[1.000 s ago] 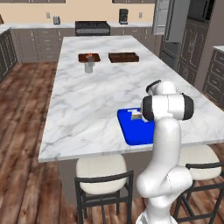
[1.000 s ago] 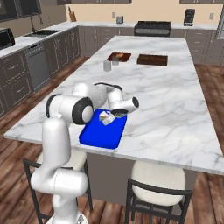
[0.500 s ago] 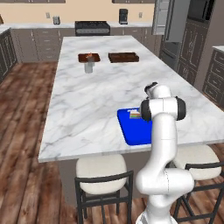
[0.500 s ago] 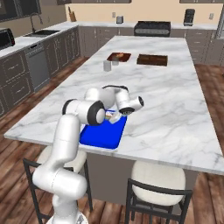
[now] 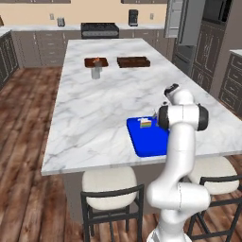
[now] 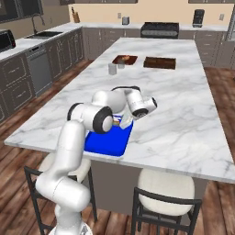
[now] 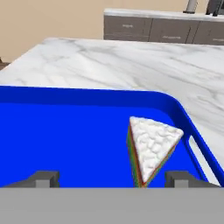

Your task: Take the cake and donut from the fridge and place them on the empty tray on the dining counter.

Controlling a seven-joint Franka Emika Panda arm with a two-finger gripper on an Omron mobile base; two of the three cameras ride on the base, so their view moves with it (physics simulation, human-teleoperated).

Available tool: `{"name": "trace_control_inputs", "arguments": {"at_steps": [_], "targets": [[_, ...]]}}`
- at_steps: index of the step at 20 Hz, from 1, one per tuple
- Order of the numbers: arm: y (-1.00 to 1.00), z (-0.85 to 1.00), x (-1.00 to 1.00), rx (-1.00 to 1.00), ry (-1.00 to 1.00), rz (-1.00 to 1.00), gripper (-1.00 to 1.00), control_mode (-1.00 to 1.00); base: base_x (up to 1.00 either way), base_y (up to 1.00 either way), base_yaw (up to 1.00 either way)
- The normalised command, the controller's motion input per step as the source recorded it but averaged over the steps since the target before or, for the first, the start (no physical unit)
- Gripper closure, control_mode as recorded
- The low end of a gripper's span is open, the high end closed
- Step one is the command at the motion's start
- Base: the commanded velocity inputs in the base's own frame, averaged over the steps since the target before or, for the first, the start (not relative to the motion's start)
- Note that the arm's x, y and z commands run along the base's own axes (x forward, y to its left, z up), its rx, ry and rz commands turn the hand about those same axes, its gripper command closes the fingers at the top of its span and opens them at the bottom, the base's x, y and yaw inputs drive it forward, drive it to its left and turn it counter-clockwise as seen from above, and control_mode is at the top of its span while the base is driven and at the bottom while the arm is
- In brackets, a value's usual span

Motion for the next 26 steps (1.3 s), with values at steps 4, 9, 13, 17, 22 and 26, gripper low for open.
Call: {"name": "trace_control_inputs", "arguments": {"at_steps": [4,9,13,17,22,26], "targets": [[0.46,0.81,-1.0,-0.19,-0.3,0.07,-1.0,-1.0,0.0,0.0,0.0],[0.19,1.0,-0.91,-0.17,-0.23,0.01,-1.0,-1.0,0.0,0.0,0.0],[0.0,1.0,-0.72,-0.13,-0.03,-0.03,-1.0,-1.0,0.0,0.0,0.0],[0.0,1.0,-0.34,-0.09,0.03,-0.16,-1.0,-1.0,0.0,0.0,0.0],[0.0,0.8,-0.73,-0.09,0.03,-0.25,-1.0,-1.0,0.0,0.0,0.0],[0.1,0.46,-0.95,0.0,-0.01,-0.52,-1.0,-1.0,0.0,0.0,0.0]]}}
